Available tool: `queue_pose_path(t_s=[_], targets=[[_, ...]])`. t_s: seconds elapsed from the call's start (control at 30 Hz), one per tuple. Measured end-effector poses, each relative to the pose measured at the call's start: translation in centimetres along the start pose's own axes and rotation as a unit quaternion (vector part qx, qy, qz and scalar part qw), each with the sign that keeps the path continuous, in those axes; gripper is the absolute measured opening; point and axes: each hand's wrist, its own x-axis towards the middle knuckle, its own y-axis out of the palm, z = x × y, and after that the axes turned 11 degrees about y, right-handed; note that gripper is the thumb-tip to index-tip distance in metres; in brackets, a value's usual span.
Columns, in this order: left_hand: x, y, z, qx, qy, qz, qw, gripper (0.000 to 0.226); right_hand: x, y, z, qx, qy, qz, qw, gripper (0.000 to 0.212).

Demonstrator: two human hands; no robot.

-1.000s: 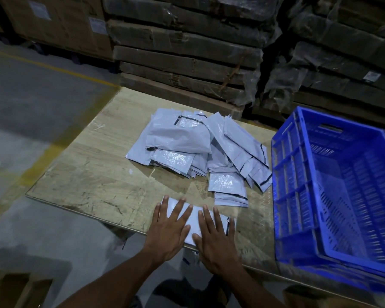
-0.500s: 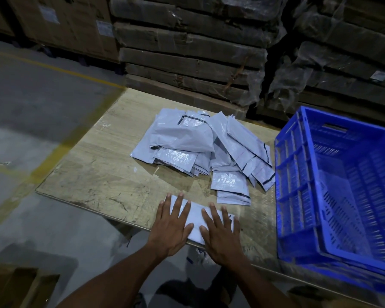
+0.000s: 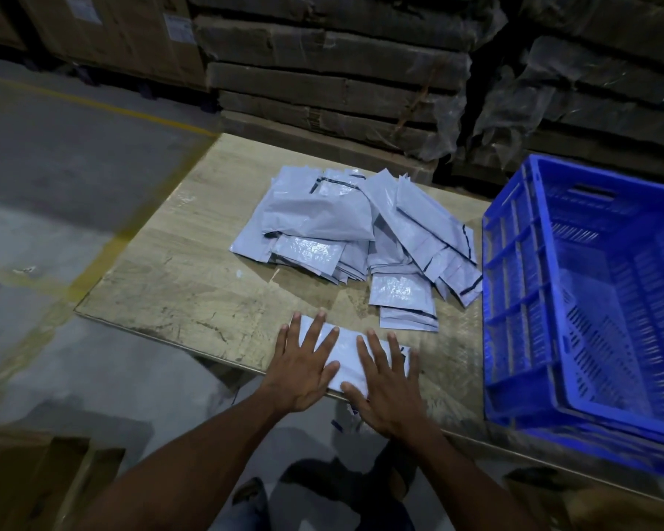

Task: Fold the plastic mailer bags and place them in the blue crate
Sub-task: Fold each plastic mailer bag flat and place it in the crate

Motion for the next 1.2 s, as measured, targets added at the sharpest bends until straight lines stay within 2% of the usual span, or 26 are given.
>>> queue_pose_path(t_s=[0.1, 0.17, 0.3, 0.47, 0.6, 0.63, 0.73, 0.77, 0.9, 1.1, 1.2], targets=[[0.6, -0.9, 0.6, -0.012, 0.01, 0.019, 1.0, 0.085, -0.6, -1.1, -1.0, -0.072, -0.111, -0.015, 0.991, 0.077], [1.0, -1.7, 0.7, -0.029, 0.009, 0.031, 0.999, 0.087, -0.9, -1.2, -1.0, -0.099, -0.137, -0.002, 0.986, 0.071], [1.4, -3.0, 0.5, -0.056, -0.003, 0.061, 0.997, 0.094, -0.4, -1.2, -0.6, -0.1, -0.098, 0.025, 0.99, 0.065], [1.1, -3.5, 0.4, -0.067, -0.001, 0.065, 0.996, 0.107, -0.2, -1.4, -0.6, -0.118, -0.105, 0.04, 0.987, 0.07], [-1.3, -3.0, 0.3, 0.022, 0.061, 0.024, 0.998, 0.091, 0.4, -1.6, -0.8, -0.104, -0.093, 0.076, 0.987, 0.087], [-1.9, -2.6, 0.5, 0.047, 0.077, 0.023, 0.996, 0.087, 0.7, -1.8, -0.8, -0.097, -0.093, 0.08, 0.988, 0.083], [-2.6, -1.7, 0.9, 0.075, 0.078, 0.036, 0.993, 0.078, 1.0, -2.3, -0.5, -0.066, -0.11, 0.049, 0.991, 0.049], [-2.4, -1.8, 0.8, 0.071, 0.073, 0.041, 0.994, 0.078, 1.0, -2.3, -0.4, -0.056, -0.106, 0.044, 0.992, 0.047], [-1.4, -2.7, -0.1, 0.051, 0.049, 0.055, 0.996, 0.089, 1.2, -2.1, -0.6, -0.051, -0.091, 0.035, 0.994, 0.055], [-0.8, -3.5, -0.4, 0.107, 0.055, 0.062, 0.991, 0.086, 2.7, -2.8, -0.5, -0.035, -0.087, 0.045, 0.995, 0.051], [-0.2, -4.1, -0.9, 0.126, 0.039, 0.065, 0.989, 0.082, 3.0, -2.8, -0.7, 0.012, -0.078, 0.013, 0.997, 0.054]])
